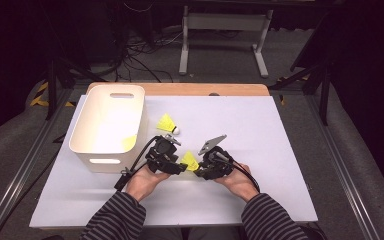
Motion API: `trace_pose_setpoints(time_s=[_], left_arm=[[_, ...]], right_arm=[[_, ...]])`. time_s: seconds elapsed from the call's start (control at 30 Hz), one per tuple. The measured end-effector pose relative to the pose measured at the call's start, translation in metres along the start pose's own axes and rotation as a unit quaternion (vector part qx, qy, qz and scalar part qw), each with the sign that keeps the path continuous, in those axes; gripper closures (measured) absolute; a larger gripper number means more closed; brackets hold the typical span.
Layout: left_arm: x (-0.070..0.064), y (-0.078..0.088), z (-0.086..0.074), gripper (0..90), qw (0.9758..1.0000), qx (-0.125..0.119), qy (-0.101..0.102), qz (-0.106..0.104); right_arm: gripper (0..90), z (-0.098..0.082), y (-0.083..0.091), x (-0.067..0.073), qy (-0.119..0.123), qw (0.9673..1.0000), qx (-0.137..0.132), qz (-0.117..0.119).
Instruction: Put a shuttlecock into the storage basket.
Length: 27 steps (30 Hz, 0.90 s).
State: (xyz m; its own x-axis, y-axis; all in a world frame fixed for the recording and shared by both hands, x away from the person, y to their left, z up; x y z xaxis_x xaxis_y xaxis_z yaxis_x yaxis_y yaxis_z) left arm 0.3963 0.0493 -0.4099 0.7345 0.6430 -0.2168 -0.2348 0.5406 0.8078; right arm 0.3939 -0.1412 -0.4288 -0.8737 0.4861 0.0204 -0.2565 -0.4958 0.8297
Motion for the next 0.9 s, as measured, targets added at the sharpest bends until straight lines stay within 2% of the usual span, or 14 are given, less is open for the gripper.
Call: trace_pose_setpoints(time_s=[0.4,0.9], left_arm=[[-0.0019,0.0005,0.0000,66.9,0.9998,0.002,-0.015,-0.010],[-0.0025,0.0031,-0.0006,81.5,0.9995,0.004,-0.029,-0.010]], right_arm=[[64.4,0.0036,-0.0003,0.0021,0.004,1.0000,-0.001,0.004],[64.4,0.0036,-0.0006,0.0014,0.005,1.0000,-0.001,0.002]])
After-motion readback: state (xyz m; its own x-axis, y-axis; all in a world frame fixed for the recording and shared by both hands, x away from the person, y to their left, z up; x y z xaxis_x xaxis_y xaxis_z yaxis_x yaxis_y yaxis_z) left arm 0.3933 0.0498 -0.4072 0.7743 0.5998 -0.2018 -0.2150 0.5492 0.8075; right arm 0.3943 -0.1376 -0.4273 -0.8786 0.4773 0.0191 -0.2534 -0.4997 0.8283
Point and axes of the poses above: each handheld gripper's, and its own axes: y roughly backward along the jaws, z roughly out of its top, x roughly to its left, the point moved 1 cm from there along -y, roughly forward along the jaws, and after that the axes turned 2 degrees about y, right-handed, at the moved point
